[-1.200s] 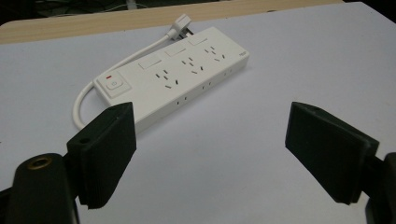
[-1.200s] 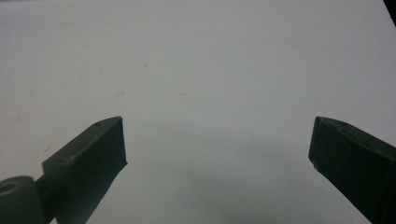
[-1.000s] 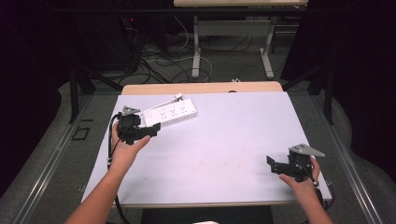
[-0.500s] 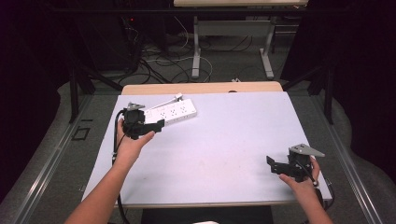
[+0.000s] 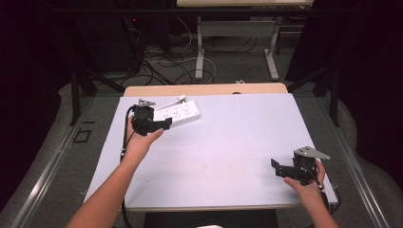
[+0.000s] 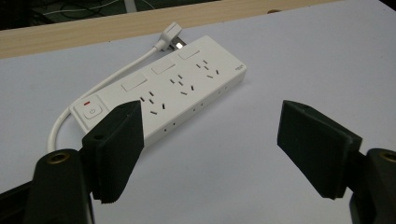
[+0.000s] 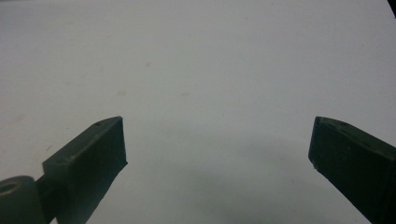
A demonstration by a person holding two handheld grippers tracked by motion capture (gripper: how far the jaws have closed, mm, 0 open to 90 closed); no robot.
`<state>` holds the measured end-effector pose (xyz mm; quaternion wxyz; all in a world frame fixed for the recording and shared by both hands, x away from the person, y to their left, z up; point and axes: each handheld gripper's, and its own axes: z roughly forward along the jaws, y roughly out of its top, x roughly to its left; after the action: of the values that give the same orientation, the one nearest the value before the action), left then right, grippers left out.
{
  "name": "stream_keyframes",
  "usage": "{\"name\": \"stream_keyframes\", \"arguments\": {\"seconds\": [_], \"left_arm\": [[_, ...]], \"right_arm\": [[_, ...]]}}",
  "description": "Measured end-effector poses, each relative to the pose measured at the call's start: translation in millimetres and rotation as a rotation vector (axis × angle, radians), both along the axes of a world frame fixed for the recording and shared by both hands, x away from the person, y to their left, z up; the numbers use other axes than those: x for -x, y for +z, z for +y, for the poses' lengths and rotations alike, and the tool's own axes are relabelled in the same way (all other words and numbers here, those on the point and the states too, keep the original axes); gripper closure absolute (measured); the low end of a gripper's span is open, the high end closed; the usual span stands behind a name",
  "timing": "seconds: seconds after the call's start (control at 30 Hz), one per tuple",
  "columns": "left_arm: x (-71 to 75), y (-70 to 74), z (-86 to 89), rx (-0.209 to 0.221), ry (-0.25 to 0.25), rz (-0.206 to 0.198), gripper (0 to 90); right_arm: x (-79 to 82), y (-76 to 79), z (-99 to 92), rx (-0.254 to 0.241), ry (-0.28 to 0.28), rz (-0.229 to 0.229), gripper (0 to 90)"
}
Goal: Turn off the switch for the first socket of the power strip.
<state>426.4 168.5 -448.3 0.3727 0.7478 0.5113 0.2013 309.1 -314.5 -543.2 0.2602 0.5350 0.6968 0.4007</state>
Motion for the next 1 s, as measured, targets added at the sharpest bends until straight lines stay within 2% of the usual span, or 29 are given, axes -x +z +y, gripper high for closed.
{"name": "stream_keyframes", "arguments": {"seconds": [0.07,0.1,0.17,0.23,0.43,0.67,1.0], "left_arm": [[-2.3,0.4,-1.8,-0.001,0.001,-0.001,23.5],[-3.1,1.5,-2.1,-0.003,-0.008,0.014,24.0],[-6.5,1.0,-4.6,-0.008,-0.001,0.001,24.2],[-7.3,1.5,-5.3,-0.006,0.000,0.010,24.4],[-13.3,2.5,-8.0,-0.015,0.011,-0.004,26.9],[-21.7,1.8,-9.7,-0.001,0.014,0.007,28.2],[-33.7,3.0,-15.9,-0.017,0.015,0.002,28.7]], "right_arm": [[0.0,0.0,0.2,-0.002,0.000,0.001,3.3],[-0.1,-0.2,0.5,-0.004,-0.003,0.002,3.4],[-0.3,-0.4,0.5,-0.003,-0.002,0.002,3.3],[-0.4,-0.5,0.6,-0.003,-0.002,0.002,3.3],[-0.8,-1.0,1.8,-0.006,0.001,0.005,3.3],[-1.1,-1.5,2.8,-0.007,-0.005,0.003,3.3],[-1.0,-1.3,1.9,-0.007,0.003,0.007,3.4]]}}
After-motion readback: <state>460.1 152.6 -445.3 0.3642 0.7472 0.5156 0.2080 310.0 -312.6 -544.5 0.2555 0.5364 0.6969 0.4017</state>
